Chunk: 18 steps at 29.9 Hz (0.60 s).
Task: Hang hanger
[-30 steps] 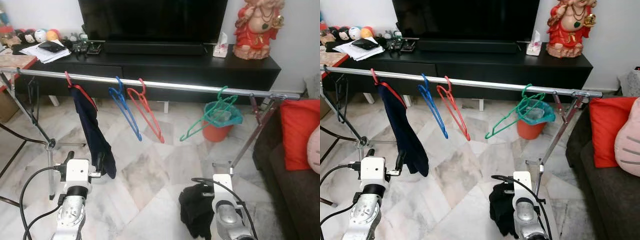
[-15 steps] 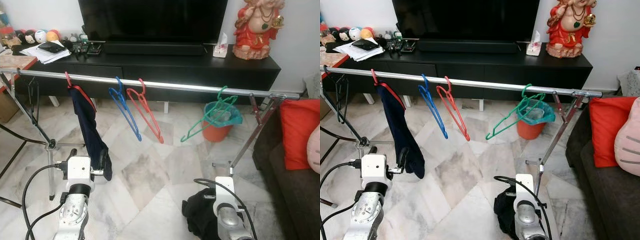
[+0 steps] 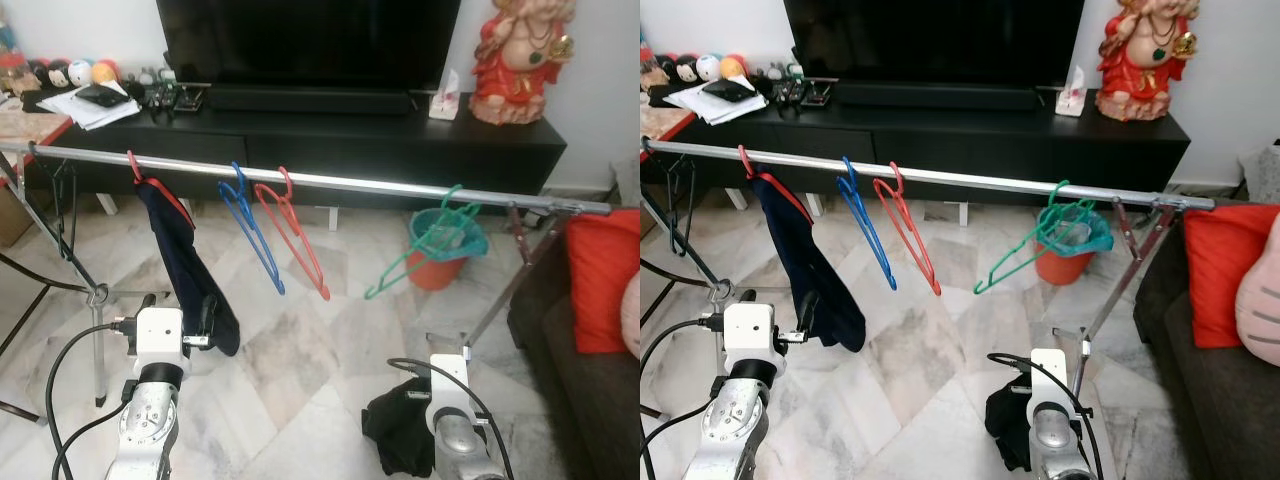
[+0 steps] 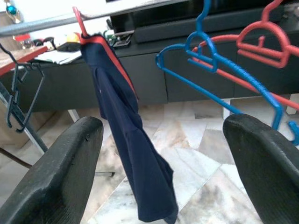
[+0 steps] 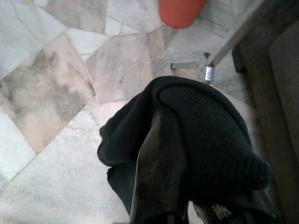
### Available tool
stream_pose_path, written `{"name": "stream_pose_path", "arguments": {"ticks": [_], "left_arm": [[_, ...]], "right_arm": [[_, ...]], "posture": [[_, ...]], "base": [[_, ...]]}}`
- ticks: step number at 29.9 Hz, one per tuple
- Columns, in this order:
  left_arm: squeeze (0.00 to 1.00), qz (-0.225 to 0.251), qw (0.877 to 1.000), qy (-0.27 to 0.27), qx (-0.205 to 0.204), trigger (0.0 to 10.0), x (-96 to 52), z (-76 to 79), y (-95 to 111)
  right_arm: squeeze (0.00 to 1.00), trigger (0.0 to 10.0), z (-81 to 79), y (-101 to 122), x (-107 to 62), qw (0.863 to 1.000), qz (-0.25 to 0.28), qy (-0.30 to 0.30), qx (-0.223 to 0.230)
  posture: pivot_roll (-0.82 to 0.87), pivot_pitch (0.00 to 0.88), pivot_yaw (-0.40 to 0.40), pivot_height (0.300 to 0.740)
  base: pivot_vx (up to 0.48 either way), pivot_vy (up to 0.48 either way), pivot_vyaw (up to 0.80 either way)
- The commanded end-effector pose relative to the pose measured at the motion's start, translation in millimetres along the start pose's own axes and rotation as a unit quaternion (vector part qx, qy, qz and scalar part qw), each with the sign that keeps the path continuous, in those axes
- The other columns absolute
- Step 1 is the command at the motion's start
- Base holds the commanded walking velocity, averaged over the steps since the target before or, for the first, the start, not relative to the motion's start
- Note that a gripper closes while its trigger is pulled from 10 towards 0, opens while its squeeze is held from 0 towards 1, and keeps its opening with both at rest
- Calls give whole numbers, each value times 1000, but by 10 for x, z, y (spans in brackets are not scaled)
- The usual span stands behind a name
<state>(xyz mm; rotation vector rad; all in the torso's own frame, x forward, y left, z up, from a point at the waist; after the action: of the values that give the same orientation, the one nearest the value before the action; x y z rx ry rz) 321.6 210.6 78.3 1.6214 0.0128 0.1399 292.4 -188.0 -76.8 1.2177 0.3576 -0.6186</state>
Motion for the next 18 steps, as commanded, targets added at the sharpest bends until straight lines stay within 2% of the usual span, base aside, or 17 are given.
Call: {"name": "stream_pose_path", "arguments": {"ticks": [1,13,18], "left_arm": [[0,-7,1000,-1,-4,10000,-15,5,-12],[0,-8,1000,0,-5,10000,-8,3,9],[0,-6,1000,0,-6,10000,-11,17,27]], "right_arm": [[0,10000,-3,29,8,1000,3,1,-1],[0,10000,-11,14,5,1000,0,1,-4],[0,10000,-34,-106,-17,1000,-21,11,0]], "posture": [[25,0,-2,740],[27,0,-2,740],[24,0,-4,740]], "base": [[315,0,0],[321,0,0],[319,0,0]]}}
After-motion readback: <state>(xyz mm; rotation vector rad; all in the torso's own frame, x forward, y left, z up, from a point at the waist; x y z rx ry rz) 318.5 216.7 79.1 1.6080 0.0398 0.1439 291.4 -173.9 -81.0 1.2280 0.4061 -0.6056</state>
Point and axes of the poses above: a point about 5 cm out from each wrist's last joint towards the gripper, its own x axis pointing out of the wrist towards the gripper, its own y axis along the axis of the wrist's last joint, z = x × y, the point moved 6 cm from there along x, pointing out of the wrist towards the gripper, and after that the axes turned 7 degrees about -x, right-handed, at the moved point
